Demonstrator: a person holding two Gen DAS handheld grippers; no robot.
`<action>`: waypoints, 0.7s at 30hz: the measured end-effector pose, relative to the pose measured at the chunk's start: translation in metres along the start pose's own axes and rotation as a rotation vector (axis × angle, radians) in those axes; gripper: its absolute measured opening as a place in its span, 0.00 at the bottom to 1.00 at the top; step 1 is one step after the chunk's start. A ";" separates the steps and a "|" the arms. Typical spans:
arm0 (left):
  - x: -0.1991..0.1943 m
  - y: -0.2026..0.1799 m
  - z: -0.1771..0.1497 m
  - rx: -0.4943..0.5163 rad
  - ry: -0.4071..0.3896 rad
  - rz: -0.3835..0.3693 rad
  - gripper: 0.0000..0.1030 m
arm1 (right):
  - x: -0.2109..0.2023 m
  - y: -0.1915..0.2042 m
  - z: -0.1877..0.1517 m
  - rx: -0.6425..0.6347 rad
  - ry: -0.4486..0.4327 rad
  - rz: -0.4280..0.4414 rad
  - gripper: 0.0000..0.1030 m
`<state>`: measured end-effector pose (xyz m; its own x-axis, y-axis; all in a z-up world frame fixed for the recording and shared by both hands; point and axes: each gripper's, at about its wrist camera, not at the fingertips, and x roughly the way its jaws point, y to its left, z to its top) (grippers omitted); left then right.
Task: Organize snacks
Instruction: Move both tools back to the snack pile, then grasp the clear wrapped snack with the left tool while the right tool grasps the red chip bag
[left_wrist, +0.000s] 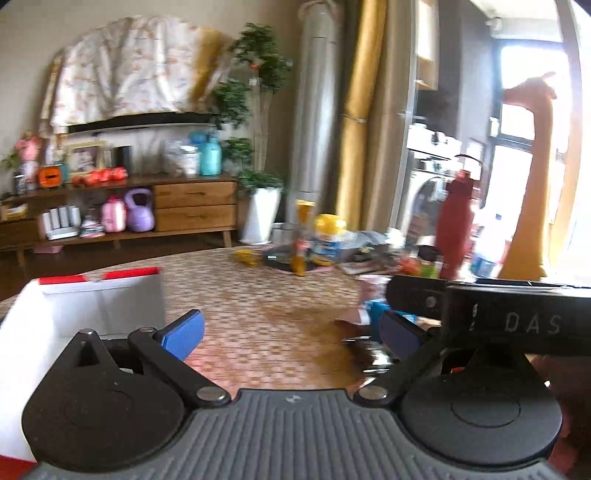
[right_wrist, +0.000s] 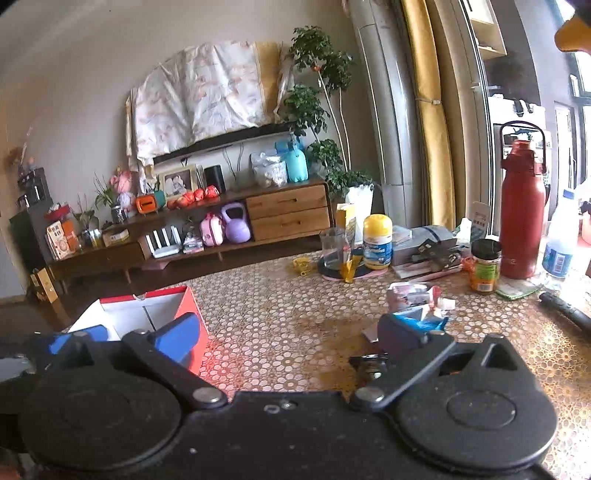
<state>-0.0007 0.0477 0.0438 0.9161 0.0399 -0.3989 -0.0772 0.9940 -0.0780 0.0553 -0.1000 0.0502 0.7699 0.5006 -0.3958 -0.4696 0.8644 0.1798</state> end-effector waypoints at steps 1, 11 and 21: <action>0.004 -0.006 0.000 0.012 0.003 -0.014 0.99 | -0.003 -0.004 -0.001 -0.001 -0.004 -0.003 1.00; 0.040 -0.057 -0.020 0.124 0.033 -0.093 0.99 | -0.009 -0.046 -0.019 0.026 0.012 -0.090 1.00; 0.085 -0.082 -0.042 0.158 0.138 -0.129 0.99 | -0.006 -0.097 -0.040 0.117 0.012 -0.123 1.00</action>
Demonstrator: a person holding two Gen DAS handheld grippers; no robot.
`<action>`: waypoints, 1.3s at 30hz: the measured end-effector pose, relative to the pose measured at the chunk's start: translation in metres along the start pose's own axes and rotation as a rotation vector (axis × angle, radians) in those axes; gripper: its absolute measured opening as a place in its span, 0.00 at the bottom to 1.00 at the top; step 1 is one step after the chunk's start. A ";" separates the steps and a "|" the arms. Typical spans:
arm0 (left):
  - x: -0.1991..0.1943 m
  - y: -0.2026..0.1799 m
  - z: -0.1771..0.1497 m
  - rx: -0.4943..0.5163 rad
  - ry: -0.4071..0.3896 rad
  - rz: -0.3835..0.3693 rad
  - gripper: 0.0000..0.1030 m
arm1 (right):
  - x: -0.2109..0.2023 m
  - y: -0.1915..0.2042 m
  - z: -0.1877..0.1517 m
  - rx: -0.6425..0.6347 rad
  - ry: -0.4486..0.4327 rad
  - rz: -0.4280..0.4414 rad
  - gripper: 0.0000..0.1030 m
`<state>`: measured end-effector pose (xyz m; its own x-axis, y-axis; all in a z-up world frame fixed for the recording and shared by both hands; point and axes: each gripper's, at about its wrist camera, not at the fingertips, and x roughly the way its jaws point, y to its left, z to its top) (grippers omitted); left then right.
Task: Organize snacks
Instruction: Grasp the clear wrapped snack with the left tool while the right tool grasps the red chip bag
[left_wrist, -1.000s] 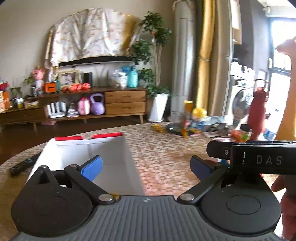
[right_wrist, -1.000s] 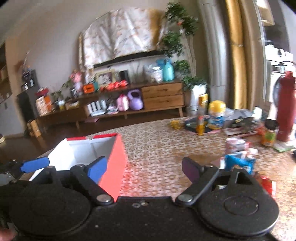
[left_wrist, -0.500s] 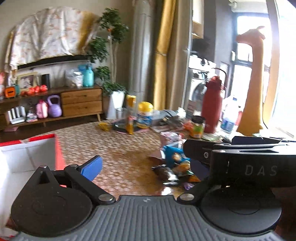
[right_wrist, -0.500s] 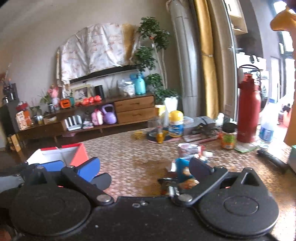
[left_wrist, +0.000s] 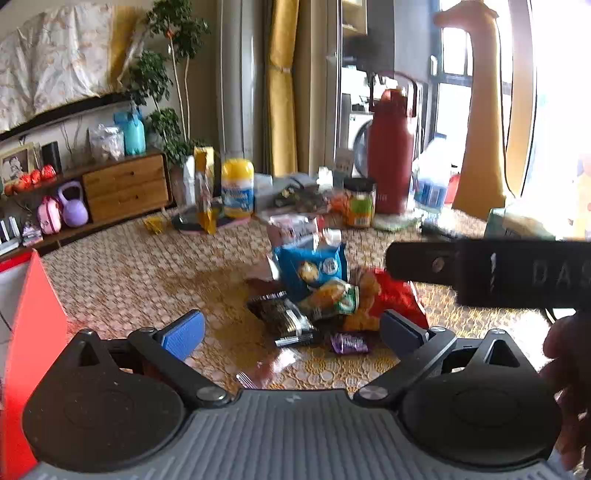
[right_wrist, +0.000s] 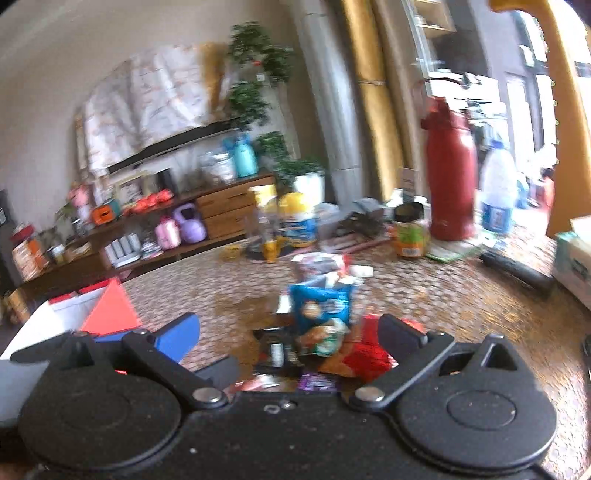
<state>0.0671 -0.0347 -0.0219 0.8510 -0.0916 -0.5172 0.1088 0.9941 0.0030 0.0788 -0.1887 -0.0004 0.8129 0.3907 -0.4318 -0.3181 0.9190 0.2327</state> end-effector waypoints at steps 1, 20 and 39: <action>0.005 -0.001 -0.002 0.001 0.005 0.005 0.99 | 0.003 -0.005 -0.001 0.014 0.008 -0.014 1.00; 0.069 0.008 -0.026 0.026 0.090 0.055 0.98 | 0.052 -0.067 -0.023 0.099 0.129 -0.157 0.94; 0.083 0.011 -0.039 0.071 0.113 -0.023 0.25 | 0.085 -0.068 -0.026 0.114 0.216 -0.188 0.83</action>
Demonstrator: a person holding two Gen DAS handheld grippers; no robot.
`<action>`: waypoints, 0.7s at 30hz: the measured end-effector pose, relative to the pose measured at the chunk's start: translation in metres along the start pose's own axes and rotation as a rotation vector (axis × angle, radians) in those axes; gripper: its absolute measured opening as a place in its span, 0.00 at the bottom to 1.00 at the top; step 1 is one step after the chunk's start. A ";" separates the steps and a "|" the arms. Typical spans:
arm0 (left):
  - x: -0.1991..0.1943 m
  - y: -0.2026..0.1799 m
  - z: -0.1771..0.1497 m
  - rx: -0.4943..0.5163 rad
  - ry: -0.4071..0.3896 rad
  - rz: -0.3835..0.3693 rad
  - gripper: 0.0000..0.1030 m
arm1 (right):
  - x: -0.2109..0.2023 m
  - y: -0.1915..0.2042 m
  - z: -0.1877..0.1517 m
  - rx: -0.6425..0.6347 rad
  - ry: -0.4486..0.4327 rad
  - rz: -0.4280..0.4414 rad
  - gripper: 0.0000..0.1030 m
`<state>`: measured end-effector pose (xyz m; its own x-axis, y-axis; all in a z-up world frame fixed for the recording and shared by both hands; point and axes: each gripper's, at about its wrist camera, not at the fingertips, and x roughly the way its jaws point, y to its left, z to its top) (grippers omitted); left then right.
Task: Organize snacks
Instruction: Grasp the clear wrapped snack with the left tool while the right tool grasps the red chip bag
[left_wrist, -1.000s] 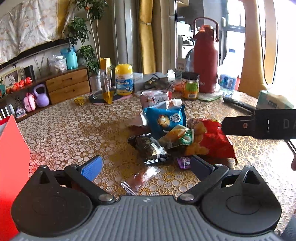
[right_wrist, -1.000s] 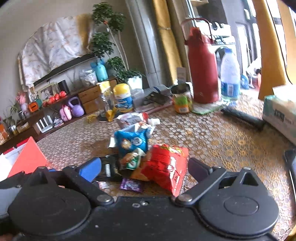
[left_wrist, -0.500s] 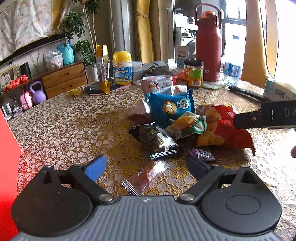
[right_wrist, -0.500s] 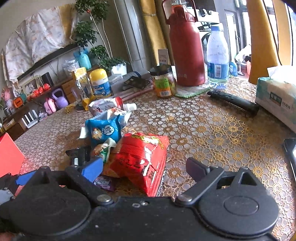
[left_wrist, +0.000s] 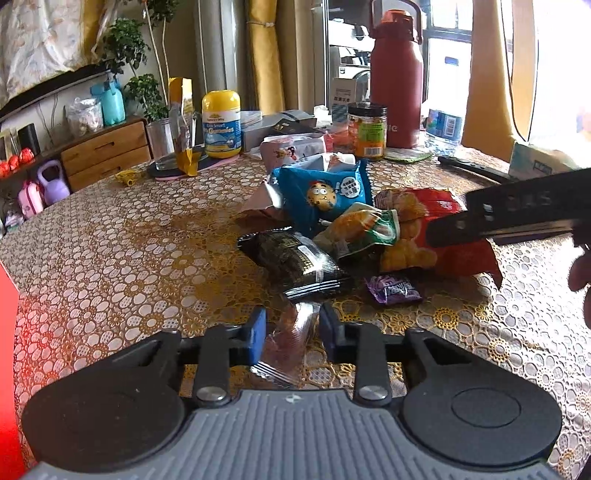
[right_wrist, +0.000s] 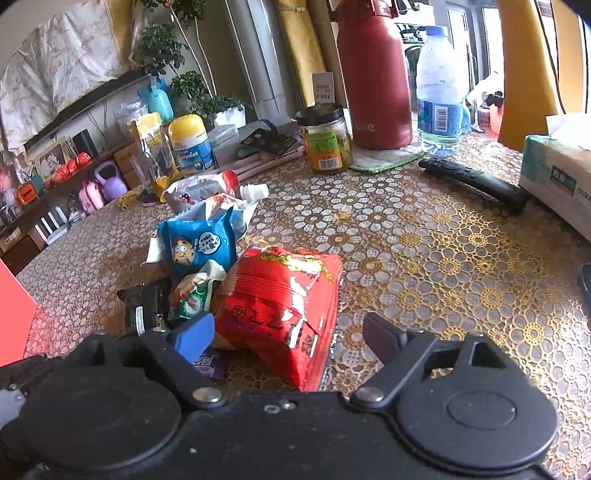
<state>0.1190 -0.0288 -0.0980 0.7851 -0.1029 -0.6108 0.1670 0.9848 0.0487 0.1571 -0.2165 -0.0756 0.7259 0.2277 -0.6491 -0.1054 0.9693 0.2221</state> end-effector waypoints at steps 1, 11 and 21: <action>0.000 -0.001 0.000 0.003 -0.002 -0.002 0.21 | 0.002 0.002 0.001 -0.007 0.002 -0.009 0.83; -0.014 0.003 -0.003 -0.005 -0.041 0.042 0.17 | 0.023 0.012 0.014 -0.014 0.000 -0.051 0.79; -0.025 0.007 0.000 -0.015 -0.053 0.067 0.17 | 0.033 0.014 0.009 0.007 -0.006 -0.033 0.77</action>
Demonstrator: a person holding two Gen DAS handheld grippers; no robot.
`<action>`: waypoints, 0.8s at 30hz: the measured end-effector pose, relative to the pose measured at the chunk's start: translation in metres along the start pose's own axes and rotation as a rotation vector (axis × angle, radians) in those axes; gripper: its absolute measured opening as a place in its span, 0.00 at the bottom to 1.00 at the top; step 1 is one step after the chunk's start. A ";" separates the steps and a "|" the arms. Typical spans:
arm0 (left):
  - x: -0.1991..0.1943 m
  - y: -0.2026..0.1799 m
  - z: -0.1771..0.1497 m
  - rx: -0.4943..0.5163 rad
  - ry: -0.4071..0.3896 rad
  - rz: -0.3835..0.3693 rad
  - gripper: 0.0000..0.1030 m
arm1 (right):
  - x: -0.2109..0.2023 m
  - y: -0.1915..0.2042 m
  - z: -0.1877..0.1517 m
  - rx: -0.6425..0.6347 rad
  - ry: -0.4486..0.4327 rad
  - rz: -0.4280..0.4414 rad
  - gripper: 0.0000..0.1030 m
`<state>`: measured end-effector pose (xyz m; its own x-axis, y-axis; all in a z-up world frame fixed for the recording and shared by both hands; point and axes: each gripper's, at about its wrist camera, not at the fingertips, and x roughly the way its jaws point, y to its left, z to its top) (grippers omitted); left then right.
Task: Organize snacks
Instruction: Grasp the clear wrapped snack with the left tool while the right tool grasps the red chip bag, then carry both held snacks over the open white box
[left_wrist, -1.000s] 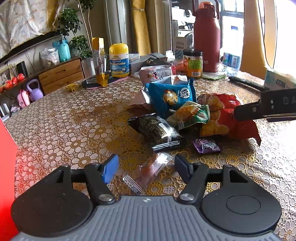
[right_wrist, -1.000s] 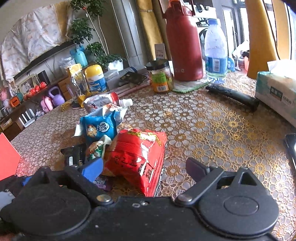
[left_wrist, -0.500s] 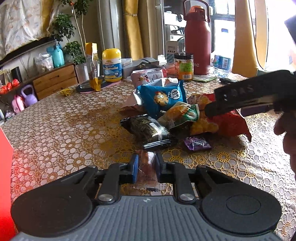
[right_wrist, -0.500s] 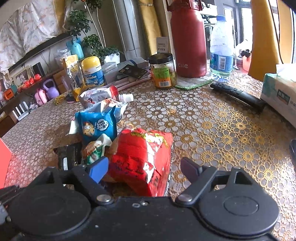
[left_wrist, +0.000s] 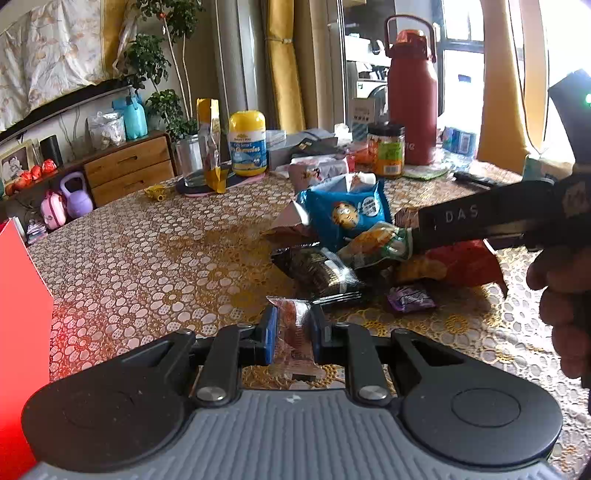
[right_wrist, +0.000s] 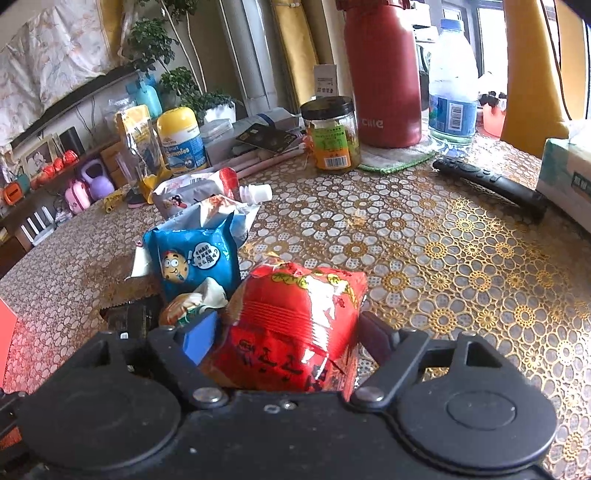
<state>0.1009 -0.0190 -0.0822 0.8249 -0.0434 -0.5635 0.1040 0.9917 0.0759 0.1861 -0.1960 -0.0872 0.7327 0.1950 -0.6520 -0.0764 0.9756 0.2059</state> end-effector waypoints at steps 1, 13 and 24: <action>-0.002 0.000 0.000 -0.001 -0.001 0.003 0.17 | -0.001 -0.001 -0.001 0.004 -0.007 0.003 0.75; -0.040 0.010 0.004 -0.042 -0.038 0.047 0.18 | -0.039 -0.009 -0.009 0.068 -0.049 0.000 0.63; -0.095 0.023 0.004 -0.081 -0.096 0.070 0.18 | -0.100 0.000 -0.025 0.088 -0.098 0.044 0.63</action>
<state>0.0268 0.0075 -0.0236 0.8783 0.0182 -0.4778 0.0029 0.9991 0.0434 0.0964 -0.2127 -0.0402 0.7927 0.2228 -0.5675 -0.0537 0.9527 0.2991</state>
